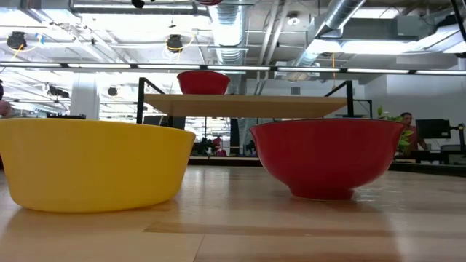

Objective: Pick & Place Mini bowls
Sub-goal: Stack the top red bowl on the red bowl on the shelf

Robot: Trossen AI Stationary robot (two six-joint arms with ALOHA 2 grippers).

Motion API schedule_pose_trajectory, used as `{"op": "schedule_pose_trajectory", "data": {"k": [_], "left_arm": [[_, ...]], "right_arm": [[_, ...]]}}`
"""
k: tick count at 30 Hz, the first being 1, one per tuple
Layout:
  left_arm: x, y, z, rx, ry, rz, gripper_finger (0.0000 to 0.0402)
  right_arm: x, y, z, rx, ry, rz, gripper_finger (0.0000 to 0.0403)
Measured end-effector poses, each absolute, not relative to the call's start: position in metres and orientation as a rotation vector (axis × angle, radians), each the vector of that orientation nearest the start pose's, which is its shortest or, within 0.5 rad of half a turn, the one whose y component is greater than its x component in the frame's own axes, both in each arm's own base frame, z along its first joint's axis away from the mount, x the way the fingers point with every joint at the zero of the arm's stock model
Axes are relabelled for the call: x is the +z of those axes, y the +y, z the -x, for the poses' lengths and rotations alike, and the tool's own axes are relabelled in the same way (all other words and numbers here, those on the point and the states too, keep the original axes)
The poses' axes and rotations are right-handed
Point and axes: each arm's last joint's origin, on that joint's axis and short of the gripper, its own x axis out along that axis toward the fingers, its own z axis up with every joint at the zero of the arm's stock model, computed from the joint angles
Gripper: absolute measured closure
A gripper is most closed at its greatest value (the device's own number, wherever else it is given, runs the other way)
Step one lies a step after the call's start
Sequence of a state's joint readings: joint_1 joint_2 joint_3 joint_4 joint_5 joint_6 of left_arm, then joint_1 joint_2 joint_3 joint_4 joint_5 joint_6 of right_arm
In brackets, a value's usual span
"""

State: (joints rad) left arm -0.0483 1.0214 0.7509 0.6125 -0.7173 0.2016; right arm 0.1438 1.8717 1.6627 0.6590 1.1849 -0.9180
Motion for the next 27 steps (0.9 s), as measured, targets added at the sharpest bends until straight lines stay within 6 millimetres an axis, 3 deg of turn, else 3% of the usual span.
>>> {"op": "schedule_pose_trajectory", "data": {"k": [5,14,27], "left_arm": [[0.351,0.0085,-0.2193,0.691,-0.256,-0.058,0.0255],[0.3507,0.0087,-0.2196,0.691,-0.259,-0.042,0.0355],[0.3503,0.0078,-0.2199,0.674,-0.272,0.002,0.0372]], "right_arm": [[0.3977,0.0338,-0.4208,-1.089,0.12,0.536,0.04],[0.3968,0.0346,-0.4216,-1.071,0.071,0.466,0.0399],[0.3973,0.0402,-0.4208,-1.052,0.049,0.44,0.0383]]}}
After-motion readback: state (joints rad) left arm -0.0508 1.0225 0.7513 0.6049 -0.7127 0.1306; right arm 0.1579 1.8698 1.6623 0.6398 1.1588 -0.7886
